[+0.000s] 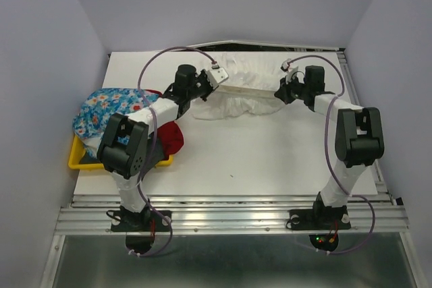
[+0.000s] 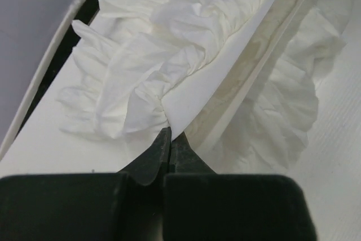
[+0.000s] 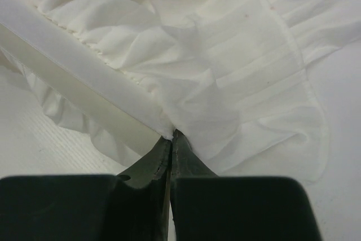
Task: Fold and stack the skirts
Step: Flatten the skirt out
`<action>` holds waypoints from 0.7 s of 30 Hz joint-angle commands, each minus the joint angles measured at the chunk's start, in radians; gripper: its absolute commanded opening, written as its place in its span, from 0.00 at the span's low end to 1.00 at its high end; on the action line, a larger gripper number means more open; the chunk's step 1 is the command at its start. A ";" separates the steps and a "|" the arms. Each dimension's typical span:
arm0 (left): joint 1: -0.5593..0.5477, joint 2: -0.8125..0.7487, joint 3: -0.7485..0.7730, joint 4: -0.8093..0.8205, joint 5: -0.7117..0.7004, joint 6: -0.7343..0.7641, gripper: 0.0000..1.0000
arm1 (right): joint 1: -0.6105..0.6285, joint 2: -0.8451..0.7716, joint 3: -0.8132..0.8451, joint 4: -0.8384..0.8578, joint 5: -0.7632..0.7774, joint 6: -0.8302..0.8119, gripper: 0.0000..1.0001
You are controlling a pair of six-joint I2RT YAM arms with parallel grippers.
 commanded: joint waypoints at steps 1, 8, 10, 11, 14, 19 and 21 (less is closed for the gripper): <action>0.016 0.010 0.101 0.010 -0.124 -0.010 0.00 | -0.020 0.006 0.086 -0.019 0.091 0.024 0.00; 0.069 0.267 0.532 -0.064 -0.202 -0.185 0.00 | -0.029 0.179 0.382 -0.020 0.246 0.128 0.00; 0.074 0.391 0.731 -0.079 -0.231 -0.188 0.00 | -0.030 0.294 0.554 -0.022 0.318 0.171 0.01; 0.075 0.437 0.794 -0.079 -0.245 -0.194 0.00 | -0.030 0.334 0.615 -0.023 0.341 0.182 0.00; 0.086 0.597 1.107 -0.064 -0.305 -0.211 0.00 | -0.039 0.481 0.920 -0.020 0.460 0.232 0.01; 0.103 0.680 1.232 0.192 -0.455 -0.211 0.00 | -0.083 0.638 1.269 -0.020 0.554 0.390 0.01; 0.112 0.671 1.241 0.264 -0.462 -0.200 0.00 | -0.096 0.624 1.308 -0.009 0.550 0.406 0.01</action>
